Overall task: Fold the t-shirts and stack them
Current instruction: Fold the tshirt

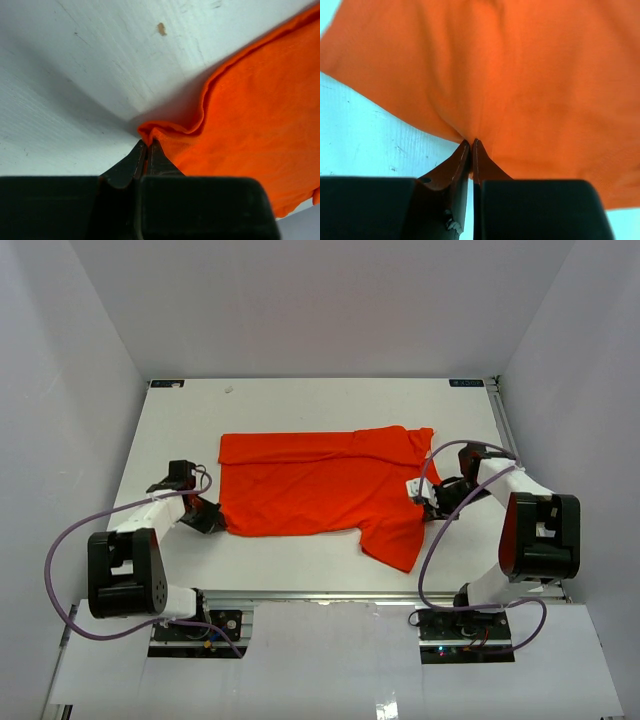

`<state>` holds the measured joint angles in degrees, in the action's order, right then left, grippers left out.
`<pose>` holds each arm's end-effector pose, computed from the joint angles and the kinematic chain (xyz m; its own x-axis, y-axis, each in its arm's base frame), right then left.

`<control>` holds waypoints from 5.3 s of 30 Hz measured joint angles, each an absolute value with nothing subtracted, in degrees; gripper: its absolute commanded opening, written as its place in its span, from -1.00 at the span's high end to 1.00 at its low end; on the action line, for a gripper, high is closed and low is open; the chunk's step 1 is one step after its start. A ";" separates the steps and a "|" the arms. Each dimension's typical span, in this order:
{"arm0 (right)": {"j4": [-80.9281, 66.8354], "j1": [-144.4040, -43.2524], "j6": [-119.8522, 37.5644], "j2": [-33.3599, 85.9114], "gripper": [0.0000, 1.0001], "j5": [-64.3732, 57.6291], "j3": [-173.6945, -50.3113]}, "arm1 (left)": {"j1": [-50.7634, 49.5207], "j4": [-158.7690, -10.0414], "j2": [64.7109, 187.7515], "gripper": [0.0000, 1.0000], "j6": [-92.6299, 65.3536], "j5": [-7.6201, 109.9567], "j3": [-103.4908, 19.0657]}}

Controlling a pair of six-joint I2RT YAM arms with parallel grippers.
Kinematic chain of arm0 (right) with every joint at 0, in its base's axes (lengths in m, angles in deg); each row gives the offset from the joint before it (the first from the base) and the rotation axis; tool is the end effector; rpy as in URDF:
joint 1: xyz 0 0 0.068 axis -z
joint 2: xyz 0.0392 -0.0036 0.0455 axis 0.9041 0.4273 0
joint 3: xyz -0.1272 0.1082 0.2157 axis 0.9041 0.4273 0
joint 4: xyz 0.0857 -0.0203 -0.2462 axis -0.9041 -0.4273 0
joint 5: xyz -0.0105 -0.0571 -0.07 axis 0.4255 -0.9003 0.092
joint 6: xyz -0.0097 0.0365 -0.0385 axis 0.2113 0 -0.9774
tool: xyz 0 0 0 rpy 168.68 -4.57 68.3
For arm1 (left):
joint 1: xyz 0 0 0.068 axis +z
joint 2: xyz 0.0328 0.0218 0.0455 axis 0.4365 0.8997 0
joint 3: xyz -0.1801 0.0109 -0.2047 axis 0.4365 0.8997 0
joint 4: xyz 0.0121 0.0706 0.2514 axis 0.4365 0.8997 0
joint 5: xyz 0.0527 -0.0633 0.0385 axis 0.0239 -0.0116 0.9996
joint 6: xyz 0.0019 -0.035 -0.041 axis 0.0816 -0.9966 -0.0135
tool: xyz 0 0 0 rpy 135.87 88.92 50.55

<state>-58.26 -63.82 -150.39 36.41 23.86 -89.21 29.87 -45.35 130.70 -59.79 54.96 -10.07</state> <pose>0.2548 0.0165 0.1691 0.2011 -0.8044 -0.5590 -0.9795 -0.1615 -0.1200 0.2246 0.0128 0.1559 -0.4750 -0.8781 -0.0577 -0.8488 0.4744 -0.2335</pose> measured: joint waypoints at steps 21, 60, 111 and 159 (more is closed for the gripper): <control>-66.59 -57.37 -146.76 31.98 0.87 35.92 -104.35 | 29.85 -42.29 124.95 0.85 -58.66 55.57 -24.70; -58.53 -55.84 -129.47 46.64 0.87 43.60 -120.29 | 29.78 -44.19 140.84 0.85 -57.19 55.99 -43.19; -45.35 -59.97 -115.70 59.10 0.87 39.73 -127.94 | 29.76 -46.36 161.21 0.85 -54.44 58.70 -52.65; -30.29 -66.61 -98.46 73.18 0.27 19.66 -136.44 | 29.76 -46.55 163.03 0.75 -53.52 60.75 -52.67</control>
<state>-30.29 -66.61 -98.46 73.18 19.66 -136.44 29.76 -46.55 163.03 -53.52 60.75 -52.67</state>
